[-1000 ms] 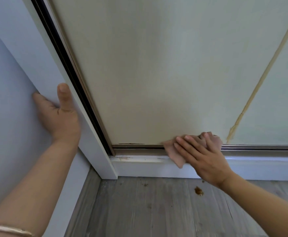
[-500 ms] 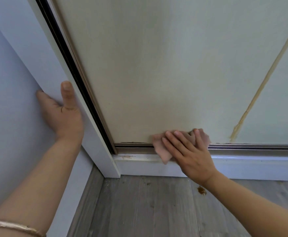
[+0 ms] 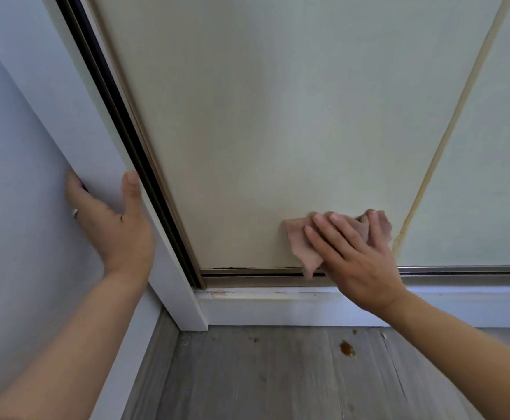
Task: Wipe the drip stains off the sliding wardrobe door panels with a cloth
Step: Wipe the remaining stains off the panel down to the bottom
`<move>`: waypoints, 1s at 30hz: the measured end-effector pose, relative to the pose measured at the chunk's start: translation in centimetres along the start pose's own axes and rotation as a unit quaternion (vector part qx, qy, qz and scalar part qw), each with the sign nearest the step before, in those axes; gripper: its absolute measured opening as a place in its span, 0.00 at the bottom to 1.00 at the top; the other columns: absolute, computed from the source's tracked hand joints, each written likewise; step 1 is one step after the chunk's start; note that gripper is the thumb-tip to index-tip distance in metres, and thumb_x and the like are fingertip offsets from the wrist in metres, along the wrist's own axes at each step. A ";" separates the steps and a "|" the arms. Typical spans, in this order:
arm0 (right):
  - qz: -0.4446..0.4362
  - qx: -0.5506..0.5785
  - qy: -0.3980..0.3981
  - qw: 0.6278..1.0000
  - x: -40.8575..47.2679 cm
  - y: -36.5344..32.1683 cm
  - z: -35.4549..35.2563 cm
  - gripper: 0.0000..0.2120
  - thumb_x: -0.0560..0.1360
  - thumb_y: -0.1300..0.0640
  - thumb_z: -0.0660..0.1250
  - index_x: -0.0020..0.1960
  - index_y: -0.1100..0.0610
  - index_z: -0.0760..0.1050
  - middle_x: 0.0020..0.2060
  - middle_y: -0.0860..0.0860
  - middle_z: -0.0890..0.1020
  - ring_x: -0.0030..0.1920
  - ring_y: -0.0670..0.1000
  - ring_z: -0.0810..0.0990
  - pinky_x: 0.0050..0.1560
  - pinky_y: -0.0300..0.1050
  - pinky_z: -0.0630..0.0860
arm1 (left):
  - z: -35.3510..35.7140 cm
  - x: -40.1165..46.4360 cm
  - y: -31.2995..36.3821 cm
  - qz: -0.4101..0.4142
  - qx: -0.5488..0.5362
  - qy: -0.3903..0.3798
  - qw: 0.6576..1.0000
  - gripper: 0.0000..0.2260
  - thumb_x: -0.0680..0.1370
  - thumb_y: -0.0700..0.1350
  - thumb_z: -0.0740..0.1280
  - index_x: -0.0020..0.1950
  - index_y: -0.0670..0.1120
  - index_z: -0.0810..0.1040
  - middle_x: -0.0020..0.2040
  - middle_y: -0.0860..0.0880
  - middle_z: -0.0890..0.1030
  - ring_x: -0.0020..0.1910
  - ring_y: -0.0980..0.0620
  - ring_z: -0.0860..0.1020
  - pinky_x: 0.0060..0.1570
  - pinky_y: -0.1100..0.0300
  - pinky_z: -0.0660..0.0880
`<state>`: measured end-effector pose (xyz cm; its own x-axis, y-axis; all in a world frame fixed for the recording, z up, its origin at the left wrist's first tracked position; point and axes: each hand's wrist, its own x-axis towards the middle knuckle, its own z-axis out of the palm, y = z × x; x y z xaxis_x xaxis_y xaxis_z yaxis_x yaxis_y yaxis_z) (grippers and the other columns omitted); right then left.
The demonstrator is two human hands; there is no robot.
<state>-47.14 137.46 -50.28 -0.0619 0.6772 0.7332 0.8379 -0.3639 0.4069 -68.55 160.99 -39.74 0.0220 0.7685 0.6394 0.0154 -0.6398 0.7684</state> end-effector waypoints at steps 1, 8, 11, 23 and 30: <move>0.000 0.004 0.010 1.000 1.0 0.3 -0.3 0.27 0.77 0.55 0.60 0.75 0.56 0.59 0.73 0.52 0.62 0.78 0.51 0.49 0.72 0.65 0.48 | 0.2 -0.2 1.0 0.001 0.016 -0.009 1.000 0.40 0.76 0.61 0.62 0.72 0.31 0.54 0.71 0.35 0.62 0.71 0.42 0.62 0.72 0.58 0.57; 0.030 -0.032 0.063 0.997 4.3 4.0 -3.3 0.29 0.77 0.52 0.65 0.75 0.56 0.61 0.73 0.53 0.63 0.75 0.53 0.57 0.70 0.65 0.55 | 6.7 -2.0 10.2 0.234 0.064 -0.098 0.965 0.37 0.78 0.52 0.64 0.72 0.28 0.52 0.71 0.25 0.48 0.72 0.31 0.46 0.73 0.46 0.46; 0.040 -0.057 0.105 0.992 6.6 7.9 -5.8 0.26 0.81 0.49 0.58 0.75 0.58 0.61 0.74 0.54 0.64 0.75 0.54 0.58 0.70 0.66 0.55 | 9.9 -2.5 12.4 0.233 0.084 -0.118 0.962 0.38 0.76 0.57 0.64 0.74 0.34 0.54 0.73 0.28 0.50 0.73 0.33 0.46 0.71 0.45 0.44; 0.158 -0.057 0.071 0.983 3.3 5.7 -3.5 0.34 0.80 0.44 0.51 0.79 0.55 0.42 0.79 0.52 0.42 0.78 0.53 0.42 0.72 0.66 0.45 | 11.8 -2.6 12.6 0.193 0.118 -0.087 0.970 0.40 0.73 0.62 0.63 0.75 0.42 0.51 0.74 0.32 0.48 0.73 0.38 0.44 0.68 0.43 0.42; 0.230 -0.045 0.138 0.962 8.3 6.7 -4.3 0.31 0.80 0.45 0.50 0.79 0.56 0.46 0.76 0.57 0.52 0.78 0.51 0.39 0.73 0.62 0.38 | 11.6 -2.3 12.3 0.190 0.120 -0.084 0.971 0.41 0.73 0.61 0.65 0.76 0.40 0.51 0.74 0.31 0.48 0.73 0.36 0.44 0.68 0.46 0.40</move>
<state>-44.40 137.93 -39.12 0.1519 0.2411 0.9585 0.7618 -0.6464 0.0419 -56.80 151.26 -32.03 0.2340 0.4771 0.8471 0.2068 -0.8758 0.4361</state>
